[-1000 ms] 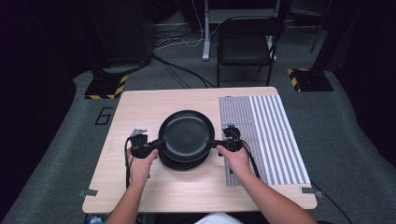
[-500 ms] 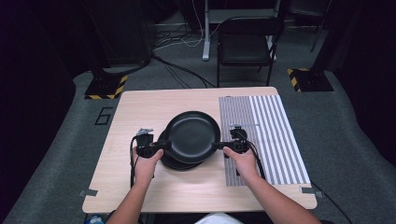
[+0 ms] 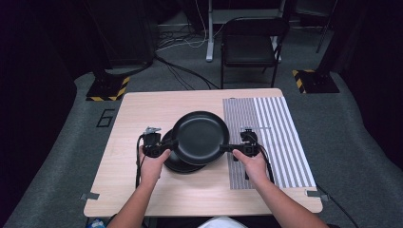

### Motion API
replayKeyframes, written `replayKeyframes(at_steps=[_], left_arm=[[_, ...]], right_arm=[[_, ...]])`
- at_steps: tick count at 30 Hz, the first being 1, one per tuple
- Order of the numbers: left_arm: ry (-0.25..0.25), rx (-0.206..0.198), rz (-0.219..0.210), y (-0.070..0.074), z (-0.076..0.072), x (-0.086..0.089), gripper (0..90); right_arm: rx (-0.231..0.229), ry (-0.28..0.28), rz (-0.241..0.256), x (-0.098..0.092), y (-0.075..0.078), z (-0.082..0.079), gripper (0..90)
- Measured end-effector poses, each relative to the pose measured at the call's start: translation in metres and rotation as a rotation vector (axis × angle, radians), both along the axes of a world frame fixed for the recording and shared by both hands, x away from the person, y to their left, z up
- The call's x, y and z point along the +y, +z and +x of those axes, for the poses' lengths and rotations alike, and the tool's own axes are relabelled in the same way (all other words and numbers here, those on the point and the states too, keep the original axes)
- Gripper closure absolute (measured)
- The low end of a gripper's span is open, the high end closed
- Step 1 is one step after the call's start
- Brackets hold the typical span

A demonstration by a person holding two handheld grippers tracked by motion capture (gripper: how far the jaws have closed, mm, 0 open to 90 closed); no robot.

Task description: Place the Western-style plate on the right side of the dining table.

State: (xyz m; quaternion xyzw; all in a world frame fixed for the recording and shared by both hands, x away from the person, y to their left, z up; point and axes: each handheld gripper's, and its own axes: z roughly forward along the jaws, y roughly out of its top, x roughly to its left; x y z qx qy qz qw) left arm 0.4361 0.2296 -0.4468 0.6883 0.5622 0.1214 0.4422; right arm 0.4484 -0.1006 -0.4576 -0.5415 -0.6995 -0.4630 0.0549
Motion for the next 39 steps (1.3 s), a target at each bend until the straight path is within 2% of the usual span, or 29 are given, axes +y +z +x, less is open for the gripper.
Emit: replayKeyframes(at_steps=[5, 15, 27, 39], left_arm=[[-0.01, -0.01, 0.009, 0.002, 0.001, -0.006, 67.7], [-0.02, -0.009, 0.026, 0.005, 0.003, -0.013, 67.6], [-0.03, -0.015, 0.026, 0.011, 0.007, -0.024, 67.6], [-0.063, -0.011, 0.024, 0.011, 0.013, -0.035, 67.6]], right_arm=[[-0.013, -0.006, 0.009, -0.008, 0.001, -0.002, 68.8], [-0.004, -0.009, 0.024, -0.015, 0.0, -0.003, 68.8], [-0.009, -0.027, 0.037, -0.025, 0.002, -0.005, 68.7], [-0.013, -0.053, 0.036, -0.036, 0.003, -0.009, 68.7]])
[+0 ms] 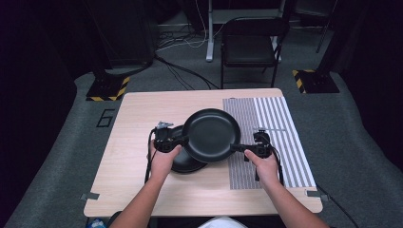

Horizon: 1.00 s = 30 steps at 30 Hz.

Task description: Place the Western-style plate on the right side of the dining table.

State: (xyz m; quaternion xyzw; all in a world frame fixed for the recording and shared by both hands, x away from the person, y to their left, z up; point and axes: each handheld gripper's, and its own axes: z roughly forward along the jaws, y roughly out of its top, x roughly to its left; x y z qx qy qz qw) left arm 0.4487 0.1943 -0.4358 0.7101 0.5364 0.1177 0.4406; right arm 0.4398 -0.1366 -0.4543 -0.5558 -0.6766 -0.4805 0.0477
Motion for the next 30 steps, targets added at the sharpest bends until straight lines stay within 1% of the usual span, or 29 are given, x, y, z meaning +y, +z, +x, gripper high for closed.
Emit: replayKeyframes(at_steps=[12, 19, 21, 26, 30], left_arm=[[-0.042, -0.012, 0.005, 0.006, 0.008, -0.016, 67.7], [-0.066, -0.01, 0.006, 0.007, 0.012, -0.025, 67.7], [-0.07, -0.009, 0.007, 0.007, 0.014, -0.028, 67.7], [-0.095, -0.009, 0.008, 0.007, 0.018, -0.035, 67.7], [-0.109, -0.006, 0.003, 0.006, 0.021, -0.042, 67.7]], right_arm=[[-0.012, -0.041, 0.01, -0.015, 0.003, -0.006, 68.7], [-0.016, -0.064, 0.012, -0.024, 0.004, -0.01, 68.7], [-0.011, -0.072, 0.013, -0.026, 0.004, -0.011, 68.7], [-0.013, -0.087, 0.016, -0.031, 0.004, -0.013, 68.7], [-0.009, -0.111, 0.017, -0.039, 0.004, -0.016, 68.7]])
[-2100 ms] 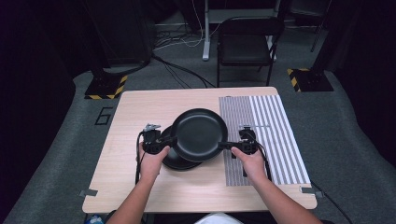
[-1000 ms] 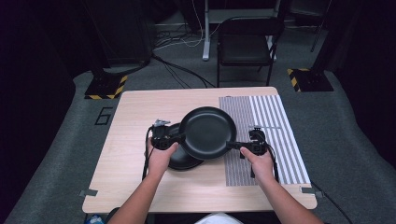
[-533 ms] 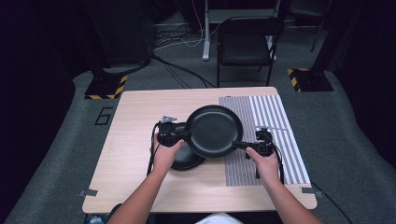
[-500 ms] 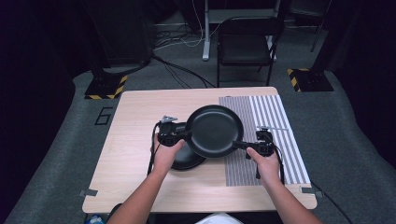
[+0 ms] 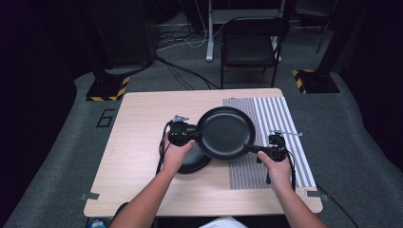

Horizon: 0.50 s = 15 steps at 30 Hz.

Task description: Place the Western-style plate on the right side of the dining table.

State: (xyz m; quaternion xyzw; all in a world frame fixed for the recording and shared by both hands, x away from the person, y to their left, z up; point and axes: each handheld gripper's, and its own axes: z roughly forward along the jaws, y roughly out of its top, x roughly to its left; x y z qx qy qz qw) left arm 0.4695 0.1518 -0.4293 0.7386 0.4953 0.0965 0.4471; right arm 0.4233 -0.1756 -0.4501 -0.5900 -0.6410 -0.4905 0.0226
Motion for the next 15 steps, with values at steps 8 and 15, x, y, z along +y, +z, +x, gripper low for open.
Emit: replayKeyframes(at_steps=[8, 15], left_arm=[[-0.038, 0.009, 0.0, -0.003, 0.005, -0.014, 67.6], [-0.057, 0.009, -0.003, -0.005, 0.009, -0.023, 67.7]], right_arm=[[0.001, -0.036, -0.006, -0.013, -0.002, -0.006, 68.8], [0.003, -0.062, -0.008, -0.021, -0.002, -0.01, 68.7]])
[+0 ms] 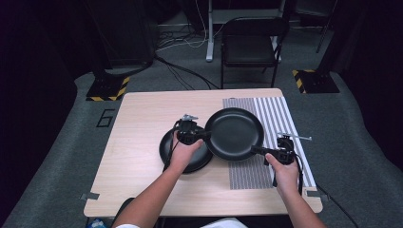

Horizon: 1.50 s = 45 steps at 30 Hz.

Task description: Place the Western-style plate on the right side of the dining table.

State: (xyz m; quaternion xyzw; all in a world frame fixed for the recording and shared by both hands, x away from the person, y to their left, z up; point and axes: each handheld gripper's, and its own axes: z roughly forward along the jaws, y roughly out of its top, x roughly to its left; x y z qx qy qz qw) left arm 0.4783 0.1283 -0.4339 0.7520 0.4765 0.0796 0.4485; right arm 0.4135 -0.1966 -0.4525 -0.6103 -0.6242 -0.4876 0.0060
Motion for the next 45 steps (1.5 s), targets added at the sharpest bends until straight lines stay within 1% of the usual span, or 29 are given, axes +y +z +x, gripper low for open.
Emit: replayKeyframes(at_steps=[8, 21, 23, 30, 31, 32, 37, 38, 45], left_arm=[[-0.02, 0.001, 0.005, 0.001, 0.003, -0.009, 67.7], [-0.035, 0.009, 0.0, -0.001, 0.008, -0.019, 67.7], [-0.039, 0.009, -0.001, -0.002, 0.008, -0.022, 67.7], [-0.052, 0.013, -0.008, -0.003, 0.011, -0.031, 67.7], [-0.062, 0.011, -0.004, -0.003, 0.012, -0.031, 67.7], [-0.05, 0.014, -0.016, -0.004, 0.011, -0.034, 67.7], [-0.059, 0.019, -0.018, -0.006, 0.013, -0.04, 67.6], [-0.061, 0.02, -0.018, -0.006, 0.013, -0.041, 67.7], [-0.071, 0.017, -0.015, -0.004, 0.015, -0.048, 67.7]], right_arm=[[0.0, -0.022, 0.008, -0.008, -0.001, -0.003, 68.8], [0.002, -0.048, 0.011, -0.016, -0.003, -0.005, 68.8], [0.008, -0.054, 0.015, -0.018, -0.003, -0.006, 68.8], [-0.003, -0.074, 0.002, -0.026, -0.003, -0.007, 68.8], [-0.004, -0.075, 0.001, -0.027, -0.003, -0.007, 68.9], [-0.003, -0.079, 0.002, -0.028, -0.003, -0.008, 68.9], [0.002, -0.091, 0.002, -0.033, -0.005, -0.009, 68.9], [0.006, -0.097, 0.009, -0.034, -0.005, -0.009, 68.9], [0.0, -0.11, 0.005, -0.04, -0.004, -0.012, 69.0]])
